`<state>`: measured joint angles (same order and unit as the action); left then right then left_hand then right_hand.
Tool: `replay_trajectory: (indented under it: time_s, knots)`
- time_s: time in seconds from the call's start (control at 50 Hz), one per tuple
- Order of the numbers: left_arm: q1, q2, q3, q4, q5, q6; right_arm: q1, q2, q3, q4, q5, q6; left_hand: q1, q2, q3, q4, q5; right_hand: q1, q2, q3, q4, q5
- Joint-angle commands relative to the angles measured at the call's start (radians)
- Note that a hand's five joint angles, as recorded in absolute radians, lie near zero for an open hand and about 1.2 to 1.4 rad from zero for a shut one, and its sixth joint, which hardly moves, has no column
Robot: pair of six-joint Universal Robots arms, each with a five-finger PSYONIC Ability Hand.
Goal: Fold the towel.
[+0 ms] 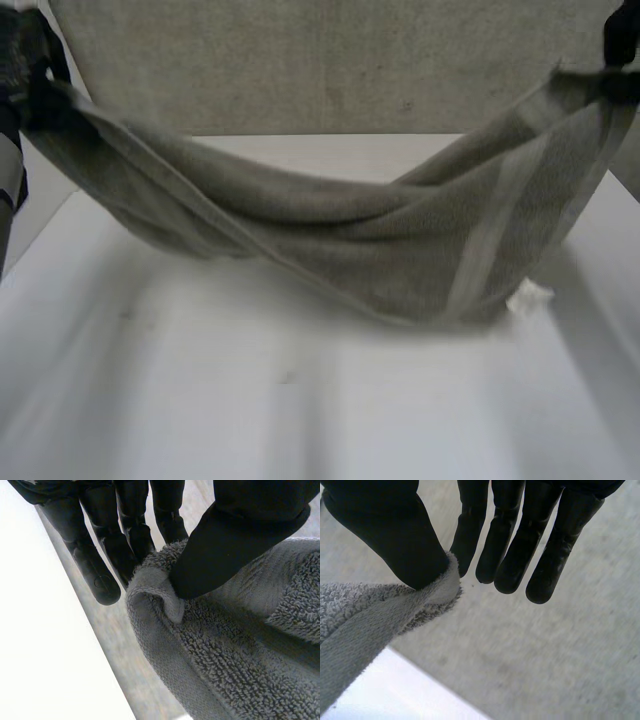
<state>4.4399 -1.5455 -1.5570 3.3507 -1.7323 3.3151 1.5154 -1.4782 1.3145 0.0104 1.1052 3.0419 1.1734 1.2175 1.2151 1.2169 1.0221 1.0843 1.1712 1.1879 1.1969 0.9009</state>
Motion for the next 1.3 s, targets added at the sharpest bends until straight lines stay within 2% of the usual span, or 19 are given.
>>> replay_trajectory:
  time_s: [0.02, 0.24, 0.28, 0.3, 0.4, 0.42, 0.44, 0.46, 0.48, 0.58, 0.64, 0.68, 0.74, 0.78, 0.8, 0.88, 1.02, 1.06, 1.3]
  knots:
    - [-0.001, -0.099, -0.061, -0.014, 0.048, 0.0, 0.011, 0.141, -0.02, 0.028, 0.013, -0.091, 0.223, 0.179, 0.181, 0.179, 0.2, 0.312, 0.225, 0.208, 0.199, 0.321]
    - [-0.008, -0.358, 0.071, 0.009, 0.06, -0.002, 0.134, 0.446, -0.216, -0.001, 0.127, -0.115, 0.223, 0.179, 0.181, 0.179, 0.2, 0.312, 0.225, 0.208, 0.199, 0.321]
    - [-0.01, -0.428, 0.123, 0.029, 0.057, 0.0, 0.164, 0.537, -0.276, -0.094, 0.156, -0.121, 0.223, 0.179, 0.181, 0.179, 0.2, 0.312, 0.225, 0.208, 0.199, 0.321]
    - [-0.01, -0.429, 0.123, 0.029, 0.057, 0.0, 0.164, 0.538, -0.276, -0.095, 0.156, -0.121, 0.223, 0.179, 0.181, 0.179, 0.2, 0.312, 0.225, 0.208, 0.199, 0.321]
    - [-0.01, -0.505, 0.17, 0.101, 0.054, -0.003, 0.183, 0.689, -0.36, -0.358, 0.255, -0.129, 0.223, 0.179, 0.181, 0.179, 0.2, 0.312, 0.225, 0.208, 0.199, 0.321]
    - [-0.01, -0.518, 0.17, 0.13, 0.054, -0.003, 0.183, 0.69, -0.36, -0.359, 0.255, -0.129, 0.223, 0.179, 0.181, 0.179, 0.2, 0.312, 0.225, 0.208, 0.199, 0.321]
    - [-0.011, -0.527, 0.166, 0.153, 0.056, -0.002, 0.184, 0.728, -0.385, -0.392, 0.272, -0.132, 0.223, 0.179, 0.181, 0.179, 0.2, -0.204, -0.291, -0.308, -0.317, -0.196]
    - [-0.011, -0.527, 0.166, 0.153, 0.056, -0.002, 0.184, 0.728, -0.385, -0.392, 0.272, -0.132, 0.223, 0.179, 0.181, 0.179, 0.2, -0.21, -0.296, -0.313, -0.322, -0.201]
    - [-0.014, -0.534, 0.161, 0.167, 0.051, -0.002, 0.189, 0.752, -0.402, -0.388, 0.289, -0.144, 0.223, 0.179, 0.181, 0.179, 0.2, -0.91, -0.997, -1.013, -1.022, -0.901]
    - [-0.019, -0.535, 0.127, 0.173, 0.045, -0.002, 0.207, 0.736, -0.402, -0.302, 0.318, -0.198, 0.223, 0.179, 0.181, 0.179, 0.2, -0.91, -0.997, -1.013, -1.022, -0.901]
    - [-0.019, -0.524, 0.101, 0.174, 0.045, 0.0, 0.215, 0.642, -0.33, -0.231, 0.324, -0.207, 0.223, 0.179, 0.181, 0.179, 0.2, -0.91, -0.997, -1.013, -1.022, -0.901]
    - [-0.017, -0.518, 0.092, 0.17, 0.045, 0.0, 0.207, 0.54, -0.206, -0.166, 0.297, -0.21, 0.223, 0.179, 0.181, 0.179, 0.2, -0.91, -0.997, -1.013, -1.022, -0.901]
    - [-0.016, -0.495, 0.074, 0.17, 0.045, -0.002, 0.206, 0.492, -0.143, -0.138, 0.285, -0.212, 0.223, 0.179, 0.181, 0.179, 0.2, -0.91, -0.997, -1.013, -1.022, -0.901]
    - [-0.014, -0.475, 0.049, 0.171, 0.045, -0.002, 0.206, 0.408, -0.01, -0.087, 0.242, -0.216, 0.223, 0.179, 0.181, 0.179, 0.2, -0.91, -0.997, -1.013, -1.022, -0.901]
    - [-0.014, -0.475, 0.049, 0.171, 0.045, -0.002, 0.206, 0.407, -0.009, -0.087, 0.242, -0.216, 0.223, 0.179, 0.181, 0.179, 0.2, -0.91, -0.997, -1.013, -1.022, -0.901]
    - [-0.014, -0.455, 0.02, 0.171, 0.045, -0.008, 0.204, 0.319, 0.19, -0.04, 0.121, -0.265, 0.223, 0.179, 0.181, 0.179, 0.2, -0.894, -0.981, -0.998, -1.007, -0.885]
    - [-0.019, -0.444, -0.008, 0.173, 0.048, -0.006, 0.143, 0.297, 0.408, -0.07, 0.013, -0.354, 0.223, 0.179, 0.181, 0.179, 0.2, -0.632, -0.719, -0.736, -0.745, -0.623]
    - [-0.021, -0.444, -0.008, 0.173, 0.048, -0.008, 0.124, 0.297, 0.481, -0.128, -0.011, -0.38, 0.223, 0.179, 0.181, 0.179, 0.2, -0.524, -0.611, -0.628, -0.637, -0.515]
    - [-0.021, -0.447, -0.009, 0.173, 0.049, -0.008, 0.1, 0.318, 0.559, -0.268, -0.021, -0.397, 0.223, 0.179, 0.181, 0.179, 0.2, -0.397, -0.484, -0.501, -0.51, -0.389]
